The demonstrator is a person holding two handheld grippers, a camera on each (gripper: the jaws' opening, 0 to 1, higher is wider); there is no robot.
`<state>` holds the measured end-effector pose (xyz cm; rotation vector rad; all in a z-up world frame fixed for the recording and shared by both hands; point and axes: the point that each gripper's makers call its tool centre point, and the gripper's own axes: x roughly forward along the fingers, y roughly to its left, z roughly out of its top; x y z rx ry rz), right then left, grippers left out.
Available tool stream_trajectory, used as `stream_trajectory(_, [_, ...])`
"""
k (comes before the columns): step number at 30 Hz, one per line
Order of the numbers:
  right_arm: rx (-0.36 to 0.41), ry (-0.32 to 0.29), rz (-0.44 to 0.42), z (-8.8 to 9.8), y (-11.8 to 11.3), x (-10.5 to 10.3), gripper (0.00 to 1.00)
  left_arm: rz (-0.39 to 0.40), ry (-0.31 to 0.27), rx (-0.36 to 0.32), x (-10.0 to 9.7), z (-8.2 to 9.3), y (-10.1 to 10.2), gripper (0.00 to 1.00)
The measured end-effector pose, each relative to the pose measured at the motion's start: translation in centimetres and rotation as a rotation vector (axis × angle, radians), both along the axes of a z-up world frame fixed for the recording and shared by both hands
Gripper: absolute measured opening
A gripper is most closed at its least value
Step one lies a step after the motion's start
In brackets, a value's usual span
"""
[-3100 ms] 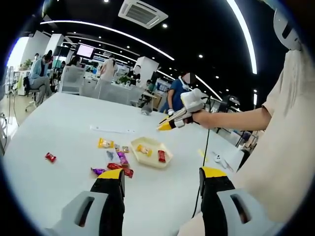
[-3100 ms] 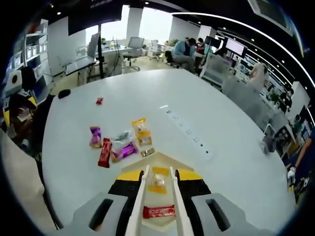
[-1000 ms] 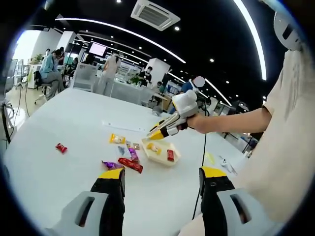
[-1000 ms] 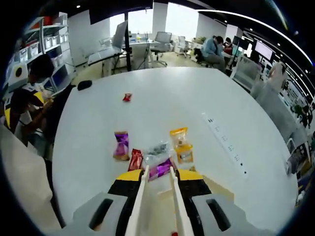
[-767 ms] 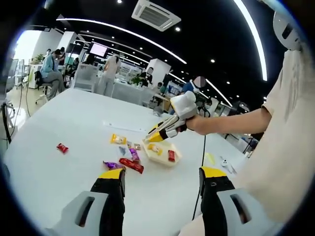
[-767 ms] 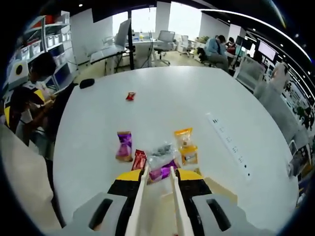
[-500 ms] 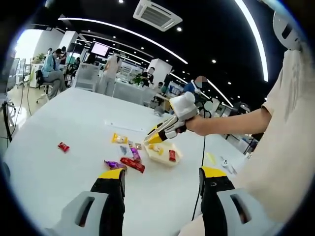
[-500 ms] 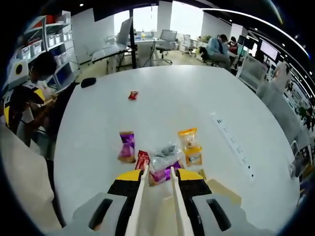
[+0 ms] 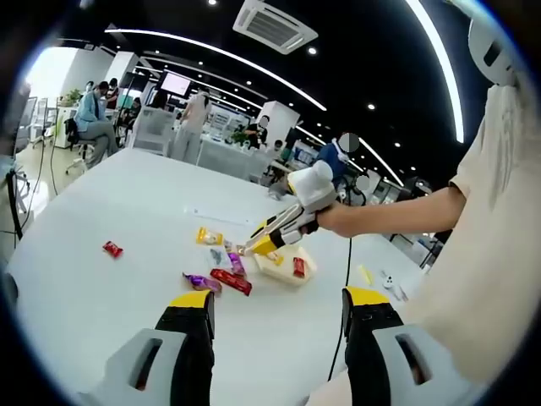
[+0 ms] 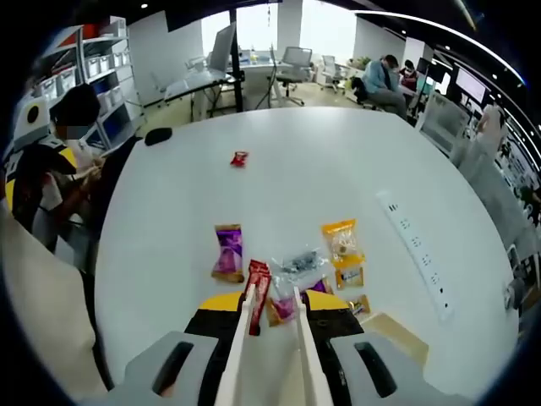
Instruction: Place the target food into the container with the food tongs after gripping and lifting it, then release it inside without dropping or visibly crushing the food.
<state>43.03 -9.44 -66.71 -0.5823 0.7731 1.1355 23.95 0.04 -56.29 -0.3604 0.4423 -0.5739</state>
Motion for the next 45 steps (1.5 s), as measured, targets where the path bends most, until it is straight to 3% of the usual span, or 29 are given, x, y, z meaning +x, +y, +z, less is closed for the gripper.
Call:
stream_trajectory(27, [-0.022,0.066,0.024,-3.1,2.1,-1.8,0.27,0.025,0.036,-0.004,-0.3,-0.9,1.6,0.61])
stream_trajectory(45, [-0.049,0.106,0.019,-5.3,1.8,-2.0,0.27,0.031,0.053,-0.008,0.4,-1.3,2.0,0.61])
